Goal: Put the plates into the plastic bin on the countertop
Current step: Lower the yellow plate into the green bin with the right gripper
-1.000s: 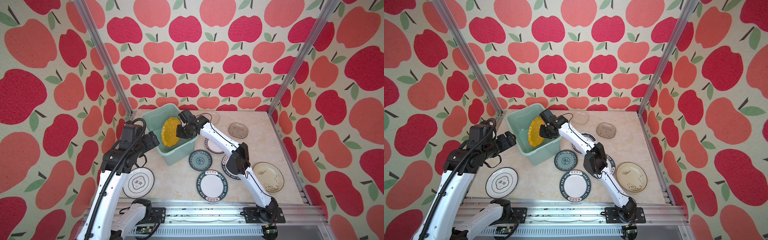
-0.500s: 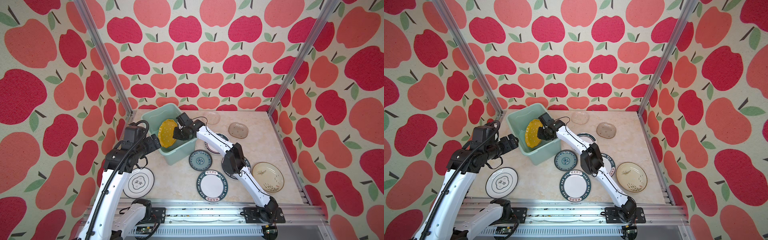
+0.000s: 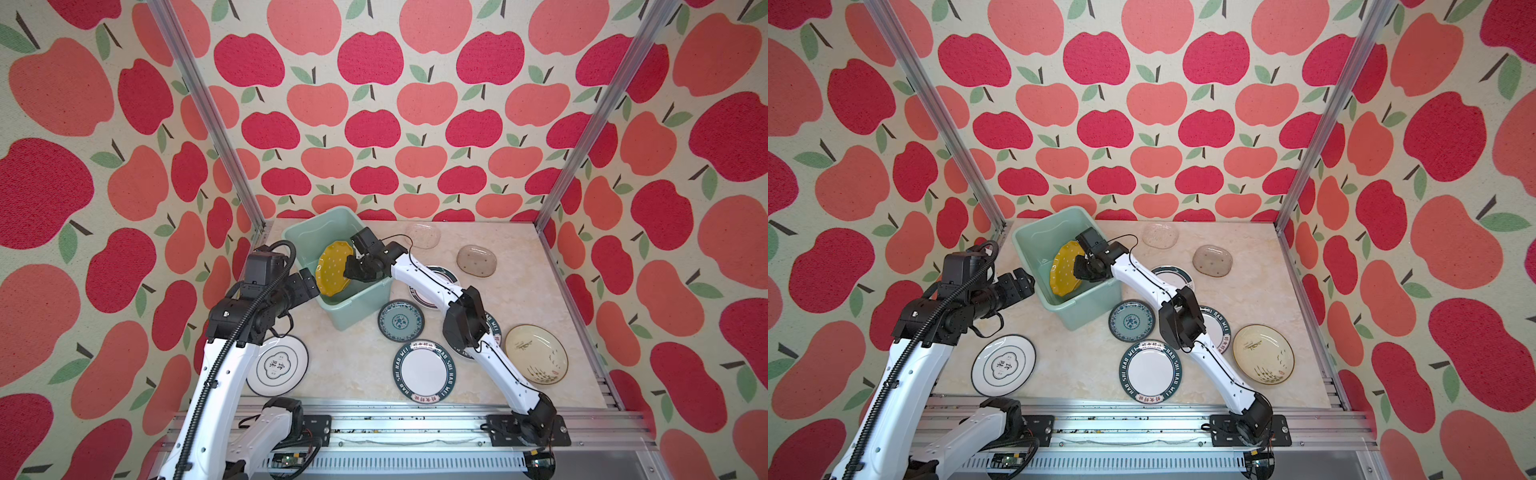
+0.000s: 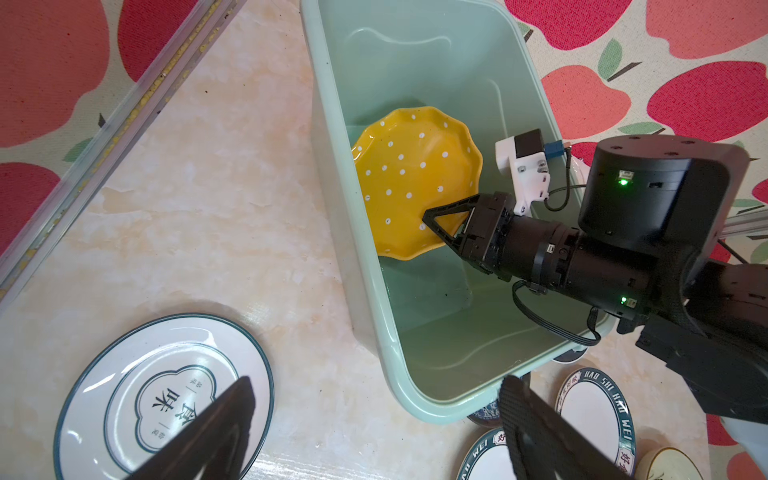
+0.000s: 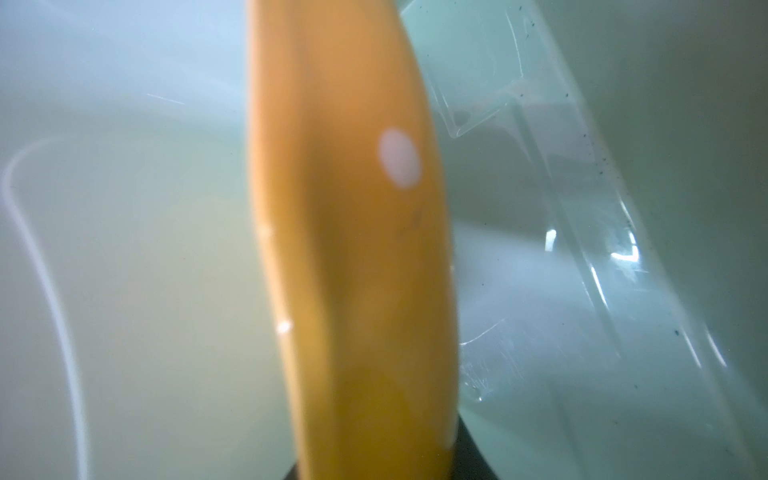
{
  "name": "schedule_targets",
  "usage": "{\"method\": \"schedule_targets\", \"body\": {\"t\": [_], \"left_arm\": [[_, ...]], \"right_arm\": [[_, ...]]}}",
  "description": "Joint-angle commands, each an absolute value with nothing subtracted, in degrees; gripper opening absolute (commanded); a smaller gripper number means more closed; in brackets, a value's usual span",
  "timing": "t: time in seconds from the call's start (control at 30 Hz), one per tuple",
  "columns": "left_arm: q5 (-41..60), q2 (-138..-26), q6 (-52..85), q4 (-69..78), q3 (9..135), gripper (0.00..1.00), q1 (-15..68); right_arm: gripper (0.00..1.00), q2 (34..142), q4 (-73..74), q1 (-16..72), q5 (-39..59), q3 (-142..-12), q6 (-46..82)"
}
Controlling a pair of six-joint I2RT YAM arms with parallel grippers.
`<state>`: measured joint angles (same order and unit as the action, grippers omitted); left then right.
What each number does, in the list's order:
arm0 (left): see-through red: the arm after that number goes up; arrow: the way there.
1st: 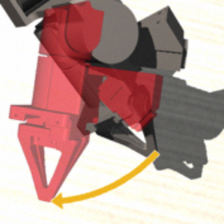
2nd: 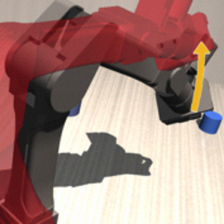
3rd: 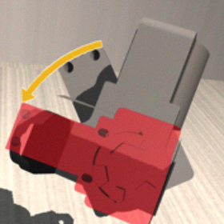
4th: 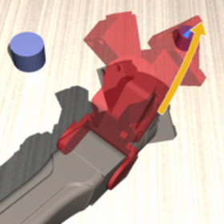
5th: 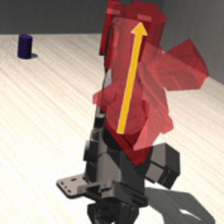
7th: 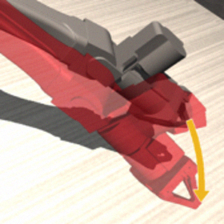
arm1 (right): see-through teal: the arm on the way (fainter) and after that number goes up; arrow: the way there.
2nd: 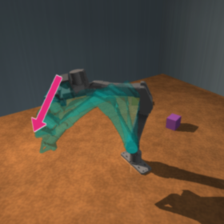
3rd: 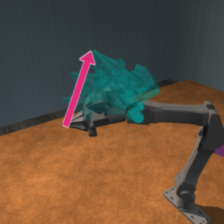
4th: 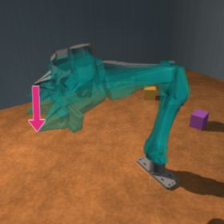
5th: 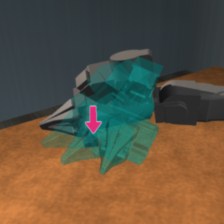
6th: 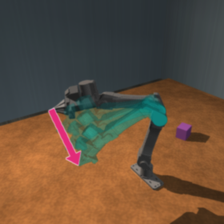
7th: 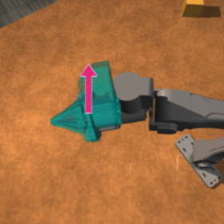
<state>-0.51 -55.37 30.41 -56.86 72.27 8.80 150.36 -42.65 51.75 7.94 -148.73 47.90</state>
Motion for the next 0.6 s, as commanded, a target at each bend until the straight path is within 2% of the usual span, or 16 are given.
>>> {"method": "schedule_targets", "body": {"t": [0.0, 0.27, 0.43, 0.57], "left_arm": [[0.09, -54.8, 29.19, -57.82, 71.98, 0.94, 8.38], [0.53, -55.12, 29.36, -58.28, 72.6, 0.94, 8.0], [0.1, -55.22, 29.41, -58.97, 73.12, 0.94, 7.9], [-0.34, -55.24, 29.35, -59.33, 73.38, 0.94, 7.88]], "right_arm": [[0.34, 149.87, -39.91, 52.64, 6.63, -151.03, 45.26], [0.45, 150.16, -41.77, 53.39, 4.66, -150.69, 42.54], [0.59, 150.55, -43.92, 53.61, 3.91, -150.45, 39.88], [0.62, 150.63, -44.66, 53.63, 3.84, -149.83, 38.61]]}}
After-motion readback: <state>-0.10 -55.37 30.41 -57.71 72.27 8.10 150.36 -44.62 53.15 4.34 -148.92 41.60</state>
